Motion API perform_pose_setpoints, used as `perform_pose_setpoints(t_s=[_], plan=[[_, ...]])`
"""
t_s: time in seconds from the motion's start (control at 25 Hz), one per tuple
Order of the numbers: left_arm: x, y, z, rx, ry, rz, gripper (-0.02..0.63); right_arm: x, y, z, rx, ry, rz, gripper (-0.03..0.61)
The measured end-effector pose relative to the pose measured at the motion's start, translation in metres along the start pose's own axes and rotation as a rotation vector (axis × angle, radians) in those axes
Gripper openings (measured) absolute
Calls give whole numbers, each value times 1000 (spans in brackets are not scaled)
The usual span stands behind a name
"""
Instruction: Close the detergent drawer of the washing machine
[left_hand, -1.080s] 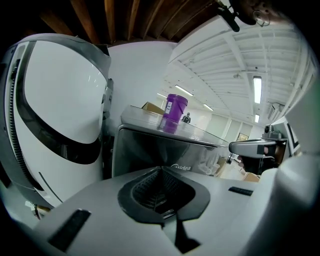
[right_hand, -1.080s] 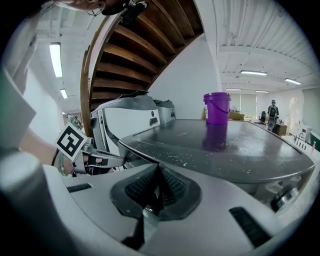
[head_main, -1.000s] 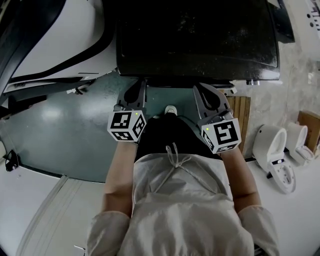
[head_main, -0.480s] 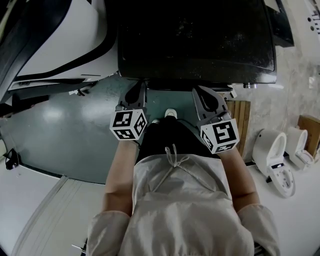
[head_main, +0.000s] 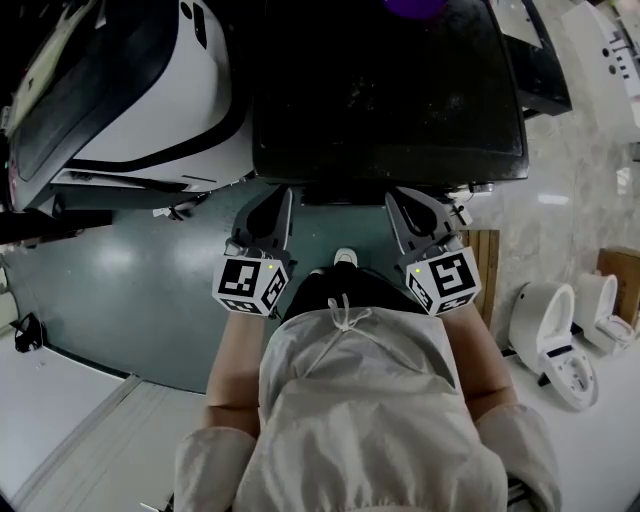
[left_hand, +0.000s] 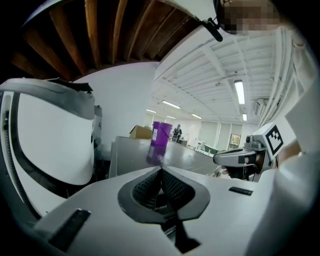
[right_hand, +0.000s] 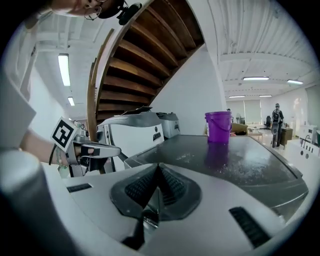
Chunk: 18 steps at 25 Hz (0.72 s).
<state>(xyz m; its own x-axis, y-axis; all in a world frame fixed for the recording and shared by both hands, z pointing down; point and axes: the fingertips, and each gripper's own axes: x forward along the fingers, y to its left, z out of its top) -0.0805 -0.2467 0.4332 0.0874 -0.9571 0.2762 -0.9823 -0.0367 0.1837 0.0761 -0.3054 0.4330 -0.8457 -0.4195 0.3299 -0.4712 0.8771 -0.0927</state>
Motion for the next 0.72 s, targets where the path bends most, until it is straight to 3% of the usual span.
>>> perform_pose_setpoints(t_s=[0.28,0.4,0.72], plan=[[-19,-28,78,44,-103,-95,20,-19,-5,51,-45,-117,-48,5],[-29,-39,102,89,-145,-100,20,-29,-7,69,-53,-158,-57,5],[-50,-43,128,153,-189,-78,20,-51,8,99,-141,-218,-56,2]])
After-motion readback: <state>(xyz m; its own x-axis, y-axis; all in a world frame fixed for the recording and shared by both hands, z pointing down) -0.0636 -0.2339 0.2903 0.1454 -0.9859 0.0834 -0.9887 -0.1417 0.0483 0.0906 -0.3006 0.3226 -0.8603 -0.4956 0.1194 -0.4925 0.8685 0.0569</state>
